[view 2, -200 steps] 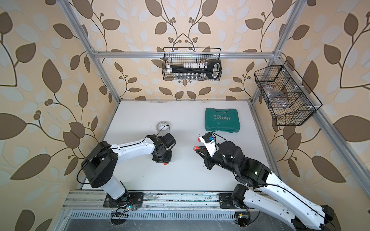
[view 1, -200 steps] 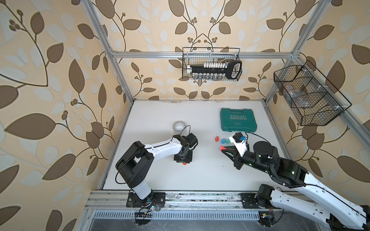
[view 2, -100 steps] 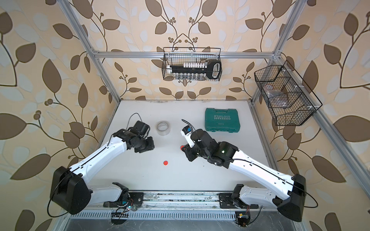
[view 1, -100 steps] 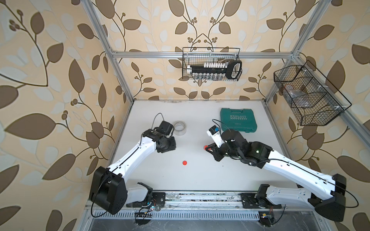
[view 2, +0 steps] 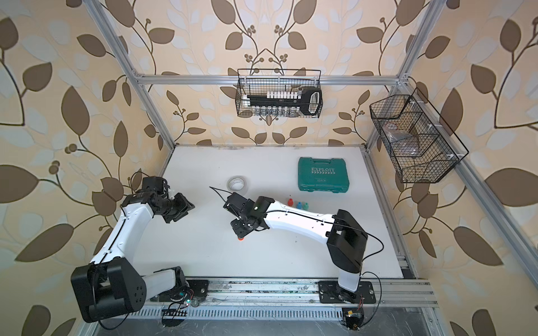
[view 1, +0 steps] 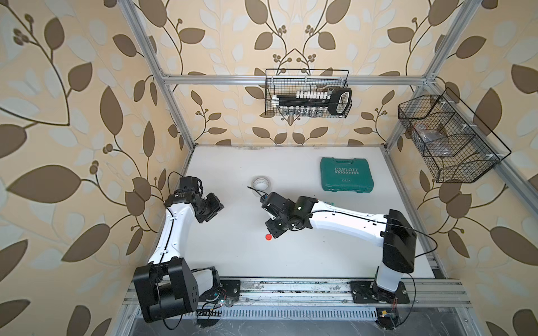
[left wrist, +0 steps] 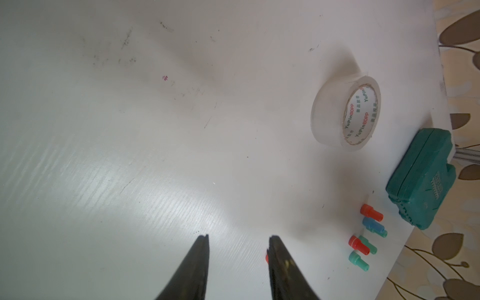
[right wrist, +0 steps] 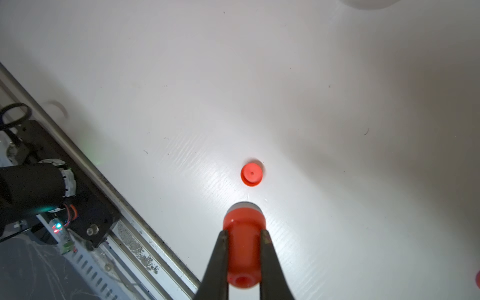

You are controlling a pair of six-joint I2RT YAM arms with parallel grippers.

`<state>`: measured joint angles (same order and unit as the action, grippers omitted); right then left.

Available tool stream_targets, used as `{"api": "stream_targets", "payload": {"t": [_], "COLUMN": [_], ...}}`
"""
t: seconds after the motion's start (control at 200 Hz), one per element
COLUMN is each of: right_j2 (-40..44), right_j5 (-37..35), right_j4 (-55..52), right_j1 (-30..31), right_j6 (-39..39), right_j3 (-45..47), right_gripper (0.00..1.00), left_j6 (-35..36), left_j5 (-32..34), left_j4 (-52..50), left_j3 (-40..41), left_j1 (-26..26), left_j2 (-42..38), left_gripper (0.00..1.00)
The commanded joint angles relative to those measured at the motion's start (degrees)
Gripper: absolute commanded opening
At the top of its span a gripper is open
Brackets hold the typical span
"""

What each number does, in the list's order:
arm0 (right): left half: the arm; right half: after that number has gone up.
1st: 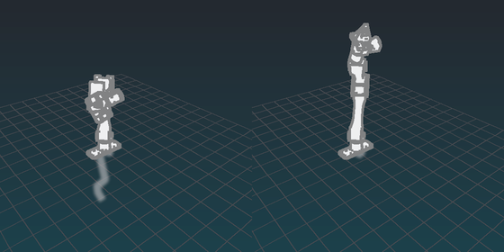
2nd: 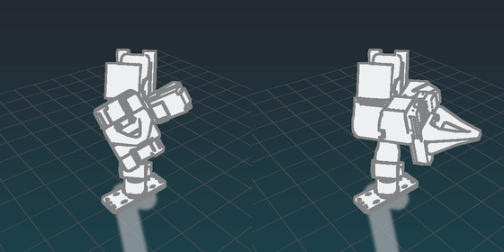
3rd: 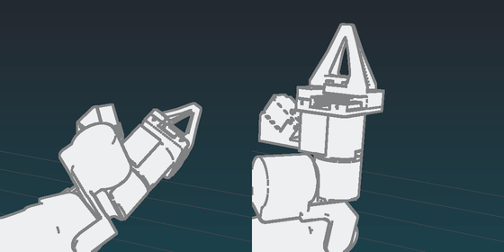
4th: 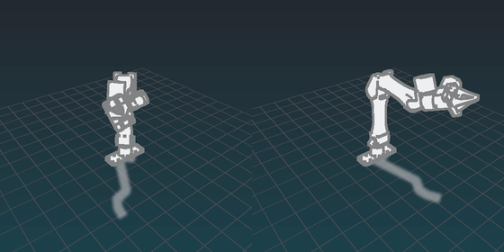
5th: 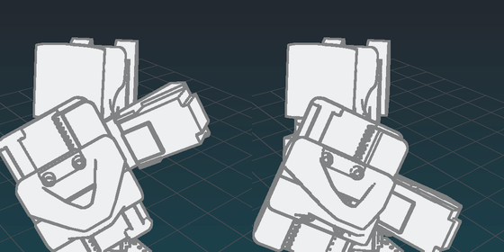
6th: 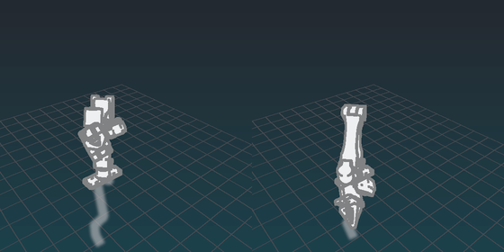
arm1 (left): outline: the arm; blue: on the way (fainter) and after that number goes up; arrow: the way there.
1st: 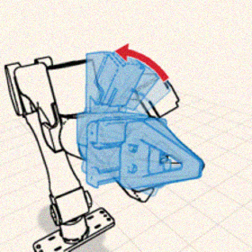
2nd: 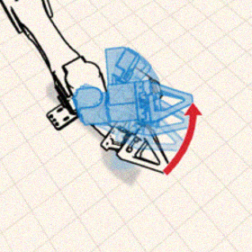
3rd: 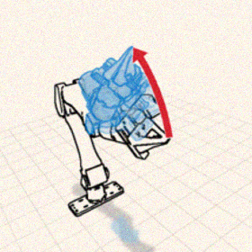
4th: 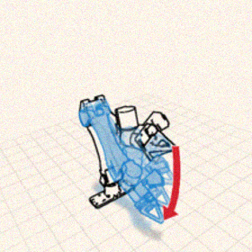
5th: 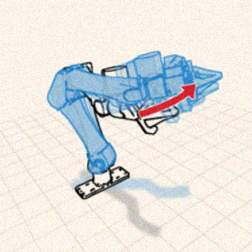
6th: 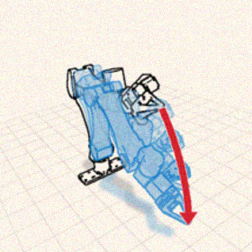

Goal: Close the stamp cap
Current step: Close the cover of the stamp.

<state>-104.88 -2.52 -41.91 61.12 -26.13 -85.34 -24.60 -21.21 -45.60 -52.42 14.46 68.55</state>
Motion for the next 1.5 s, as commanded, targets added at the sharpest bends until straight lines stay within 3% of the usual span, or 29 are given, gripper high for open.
{"api": "stream_targets", "payload": {"t": [0.0,0.365,1.5], "right_j2": [-4.74,-12.83,-17.88], "right_j5": [-0.17,3.28,0.63], "right_j4": [-5.59,-4.34,-4.75], "right_j1": [0.31,0.29,0.22], "right_j6": [-1.0,-1.6,-0.31], "right_j3": [-4.12,-5.63,-8.4], "right_gripper": [0.0,0.0,0.0], "left_j6": [0.14,0.45,0.69], "left_j5": [-4.87,-4.71,-5.42], "left_j4": [1.85,1.31,1.31], "left_j3": [0.76,0.83,1.03], "left_j1": [0.73,0.74,0.76], "left_j2": [-3.6,-5.01,-5.01], "left_gripper": [0.41,0.41,0.42]}}
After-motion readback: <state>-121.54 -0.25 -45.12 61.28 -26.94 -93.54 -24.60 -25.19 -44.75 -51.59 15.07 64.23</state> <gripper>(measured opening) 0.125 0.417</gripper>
